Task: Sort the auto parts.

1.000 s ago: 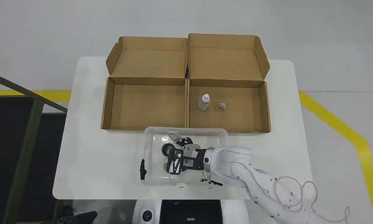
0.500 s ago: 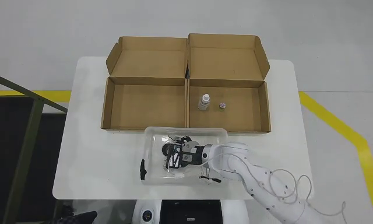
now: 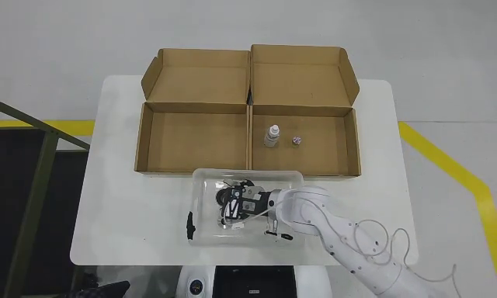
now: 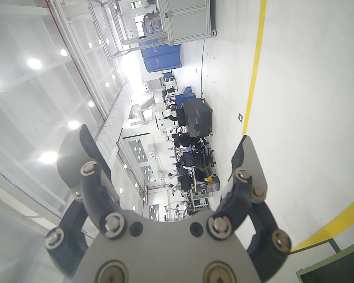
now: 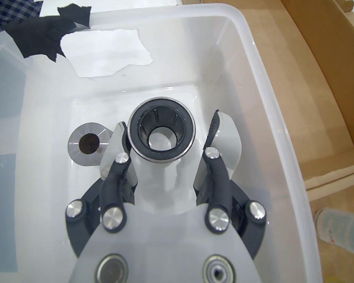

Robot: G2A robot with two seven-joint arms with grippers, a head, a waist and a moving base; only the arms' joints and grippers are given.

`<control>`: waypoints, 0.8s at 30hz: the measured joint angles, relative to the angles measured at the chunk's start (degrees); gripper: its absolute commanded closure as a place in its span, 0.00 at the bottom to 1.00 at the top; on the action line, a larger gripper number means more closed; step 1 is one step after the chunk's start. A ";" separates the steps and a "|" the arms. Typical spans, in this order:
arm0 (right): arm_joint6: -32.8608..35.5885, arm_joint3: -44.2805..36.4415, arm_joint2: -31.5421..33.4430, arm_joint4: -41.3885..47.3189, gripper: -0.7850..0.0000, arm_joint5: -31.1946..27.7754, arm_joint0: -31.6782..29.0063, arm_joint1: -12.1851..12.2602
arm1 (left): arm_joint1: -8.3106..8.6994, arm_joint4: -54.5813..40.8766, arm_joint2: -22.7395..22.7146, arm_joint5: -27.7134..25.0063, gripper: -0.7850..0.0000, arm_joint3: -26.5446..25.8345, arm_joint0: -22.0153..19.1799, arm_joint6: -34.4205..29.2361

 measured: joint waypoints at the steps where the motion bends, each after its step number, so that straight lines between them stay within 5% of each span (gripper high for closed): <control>1: -0.10 0.13 -0.03 0.04 0.40 -0.06 0.07 -0.05 | 0.00 0.00 0.00 0.00 0.00 0.00 0.00 0.00; 10: -1.21 1.71 -0.56 0.60 0.45 -0.86 0.76 -0.62 | 0.00 0.00 0.00 0.00 0.00 0.00 0.00 0.00; 17: -2.15 3.06 -0.78 1.88 0.82 -1.96 1.23 -1.02 | 0.00 0.00 0.00 0.00 0.00 0.00 0.00 0.00; 18: -2.38 3.21 -0.75 2.00 0.97 -2.12 1.29 -1.06 | 0.00 0.00 0.00 0.00 0.00 0.00 0.00 0.00; 24: -3.37 3.35 -0.52 2.60 1.00 -2.64 1.37 -1.24 | 0.00 0.00 0.00 0.00 0.00 0.00 0.00 0.00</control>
